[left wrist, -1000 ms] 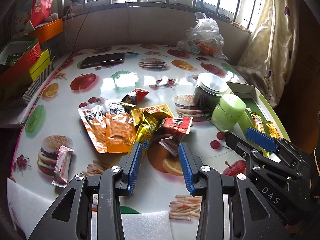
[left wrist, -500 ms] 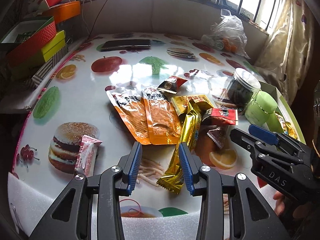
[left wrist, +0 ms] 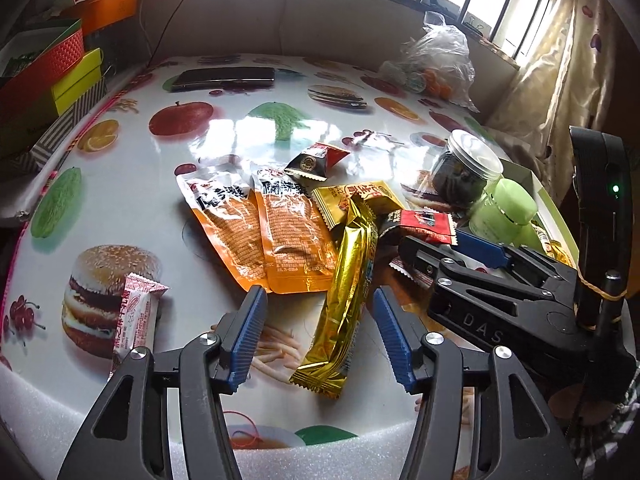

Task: Organize snacks
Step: 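Grasp another gold wafer bar with the left tool while the right grasps a nougat bar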

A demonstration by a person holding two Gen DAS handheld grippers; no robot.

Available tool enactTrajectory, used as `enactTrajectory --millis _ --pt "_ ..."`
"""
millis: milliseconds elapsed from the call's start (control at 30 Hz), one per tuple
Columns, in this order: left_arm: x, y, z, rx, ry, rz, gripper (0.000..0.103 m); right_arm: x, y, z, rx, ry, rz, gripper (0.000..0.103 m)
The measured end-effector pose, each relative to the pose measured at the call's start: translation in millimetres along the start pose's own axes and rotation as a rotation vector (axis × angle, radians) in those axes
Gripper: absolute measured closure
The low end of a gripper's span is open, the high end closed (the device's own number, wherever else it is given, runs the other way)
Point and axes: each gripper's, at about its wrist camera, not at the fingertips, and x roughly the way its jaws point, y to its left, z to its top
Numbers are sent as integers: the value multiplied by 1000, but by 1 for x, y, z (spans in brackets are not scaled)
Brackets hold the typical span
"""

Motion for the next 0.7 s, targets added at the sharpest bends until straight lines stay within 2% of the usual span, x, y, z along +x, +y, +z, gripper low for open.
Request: enactTrajectory --millis 167,267,433,533,600,700 --pt "6 -3 2 20 19 7 46 5 3 -2 -58 21 -85 45" --pt "10 -5 3 26 27 6 46 3 -2 -3 -46 19 -78 46" --pt "17 -11 3 53 46 31 46 -2 -8 -6 -54 15 -92 68" --pt "20 -15 4 65 48 43 46 -5 -13 -8 -44 11 -89 78" --pt "22 -18 4 80 52 59 46 -7 -16 -10 -38 12 -88 82" --pt "26 -19 5 82 64 73 47 -10 -20 -14 -25 11 -82 84"
